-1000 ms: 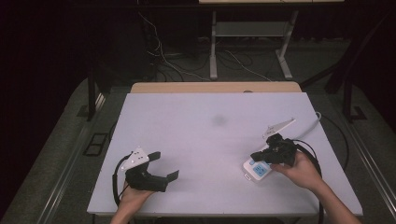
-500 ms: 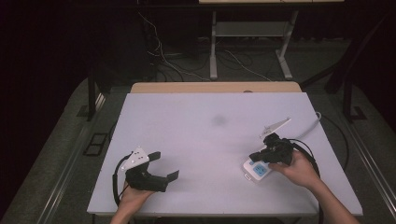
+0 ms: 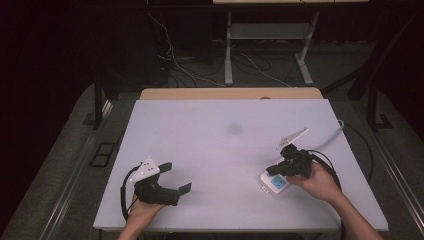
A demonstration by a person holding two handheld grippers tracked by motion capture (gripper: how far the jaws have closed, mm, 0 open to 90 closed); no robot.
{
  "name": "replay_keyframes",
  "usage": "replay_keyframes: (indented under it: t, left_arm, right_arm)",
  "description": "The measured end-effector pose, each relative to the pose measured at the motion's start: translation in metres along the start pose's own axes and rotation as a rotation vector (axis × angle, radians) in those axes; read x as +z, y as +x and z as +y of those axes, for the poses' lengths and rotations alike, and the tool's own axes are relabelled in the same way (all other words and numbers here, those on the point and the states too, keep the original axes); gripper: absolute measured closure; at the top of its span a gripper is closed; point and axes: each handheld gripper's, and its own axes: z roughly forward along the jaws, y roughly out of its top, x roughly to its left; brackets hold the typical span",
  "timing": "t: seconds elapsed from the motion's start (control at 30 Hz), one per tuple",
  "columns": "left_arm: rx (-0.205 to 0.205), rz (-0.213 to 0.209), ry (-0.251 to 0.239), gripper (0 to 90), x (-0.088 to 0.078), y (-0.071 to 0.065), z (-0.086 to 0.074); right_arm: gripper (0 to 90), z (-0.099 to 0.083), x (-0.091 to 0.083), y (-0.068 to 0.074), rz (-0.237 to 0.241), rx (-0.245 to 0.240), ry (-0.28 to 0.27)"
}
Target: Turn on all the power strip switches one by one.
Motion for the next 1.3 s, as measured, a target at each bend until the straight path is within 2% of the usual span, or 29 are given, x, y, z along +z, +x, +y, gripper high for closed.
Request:
replay_keyframes:
  t: [0.73,0.8,0.83,0.87,0.93,1.0,1.1,1.2,1.3]
  left_arm:
    - [0.006,-0.003,0.006,0.0,0.000,-0.001,0.000]
    - [0.007,-0.005,0.008,0.0,0.001,-0.001,0.000]
    - [0.006,-0.005,0.009,0.0,0.001,-0.001,0.000]
    - [0.006,-0.006,0.009,0.0,0.001,-0.002,0.000]
    - [0.008,-0.006,0.009,0.0,0.001,-0.002,0.000]
    - [0.006,-0.006,0.006,0.0,0.000,-0.001,0.000]
    - [-0.007,-0.004,0.003,0.0,0.001,0.001,0.000]
    - [-0.003,-0.002,-0.003,0.0,0.000,0.001,0.000]
    - [-0.005,-0.001,-0.004,0.0,-0.002,0.001,0.000]
  right_arm:
    - [90.0,0.001,0.006,-0.004,0.038,-0.027,0.005]
    - [90.0,0.001,0.006,-0.003,0.019,-0.034,-0.003]
    - [90.0,0.001,0.005,-0.003,-0.008,-0.042,-0.009]
    - [90.0,0.001,0.004,-0.003,-0.057,-0.055,-0.005]
    - [90.0,-0.002,0.003,-0.010,-0.006,-0.018,-0.027]
    - [90.0,-0.006,0.003,-0.012,0.009,-0.005,-0.050]
    - [90.0,-0.007,0.003,-0.009,-0.010,-0.014,-0.052]
    - [90.0,-0.006,0.003,-0.011,0.001,-0.003,-0.050]
    - [90.0,-0.005,0.005,-0.007,-0.013,-0.020,-0.035]
